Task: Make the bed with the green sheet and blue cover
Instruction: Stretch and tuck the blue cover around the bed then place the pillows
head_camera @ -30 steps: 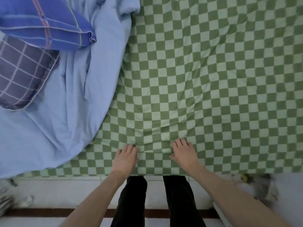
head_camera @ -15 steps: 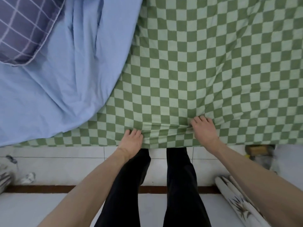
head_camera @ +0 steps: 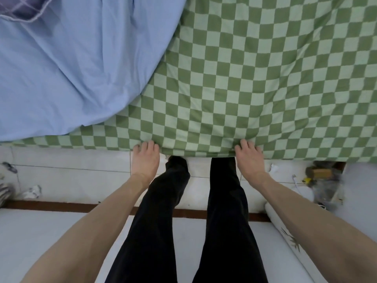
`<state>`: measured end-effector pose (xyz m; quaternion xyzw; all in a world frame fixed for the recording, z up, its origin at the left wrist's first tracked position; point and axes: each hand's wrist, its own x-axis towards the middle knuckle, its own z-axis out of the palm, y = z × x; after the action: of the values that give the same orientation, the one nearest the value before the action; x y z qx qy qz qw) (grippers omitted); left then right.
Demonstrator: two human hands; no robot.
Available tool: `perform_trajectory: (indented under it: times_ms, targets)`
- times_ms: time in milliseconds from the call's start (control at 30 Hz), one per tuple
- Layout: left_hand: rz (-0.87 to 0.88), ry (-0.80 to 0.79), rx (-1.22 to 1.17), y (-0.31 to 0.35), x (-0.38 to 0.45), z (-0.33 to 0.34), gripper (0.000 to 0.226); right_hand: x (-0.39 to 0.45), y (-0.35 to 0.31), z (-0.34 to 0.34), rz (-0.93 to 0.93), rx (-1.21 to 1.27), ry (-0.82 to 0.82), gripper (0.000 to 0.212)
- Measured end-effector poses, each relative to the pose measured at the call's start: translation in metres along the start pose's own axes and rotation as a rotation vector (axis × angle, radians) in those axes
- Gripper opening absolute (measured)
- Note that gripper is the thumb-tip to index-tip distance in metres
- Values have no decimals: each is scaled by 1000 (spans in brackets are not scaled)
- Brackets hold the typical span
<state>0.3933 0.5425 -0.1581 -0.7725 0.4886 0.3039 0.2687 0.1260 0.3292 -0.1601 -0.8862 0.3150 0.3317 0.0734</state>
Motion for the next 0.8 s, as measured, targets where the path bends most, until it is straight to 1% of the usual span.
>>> perform_trajectory:
  times_ms: [33,100,200,267,333,400,467,500,600,633,700,733,800]
  targets:
    - [36,-1,32,-2,3,0,17,2,1,2,-17,-3,11,19]
    - [117,5,112,-7,7,1,19,0,4,7,-52,-15,15,20]
    - [179,42,116,-18,10,5,22,-12,4,14,-79,-47,-92,22]
    - [175,66,64,-22,8,7,17,-22,-1,21,-95,-5,-188,28]
    - [176,78,-17,-19,4,9,14,-23,-4,23,-17,103,-221,31]
    - [200,91,-50,-8,0,5,13,-18,-3,18,86,213,-198,26]
    - [242,104,-94,11,-2,-4,12,-16,6,12,235,376,-199,22]
    - [269,111,-123,24,-2,-10,13,-17,13,11,341,487,-210,22]
    - [333,135,-173,71,6,-33,15,-25,55,8,764,857,-221,30]
    - [343,136,-186,88,11,-42,16,-28,75,10,900,967,-188,34]
    - [371,126,-215,127,23,-60,20,-31,121,15,1143,1147,-69,45]
    - [392,127,-227,147,30,-70,22,-31,148,19,1239,1208,-7,53]
    - [432,144,-239,189,47,-92,24,-28,201,26,1381,1252,39,64]
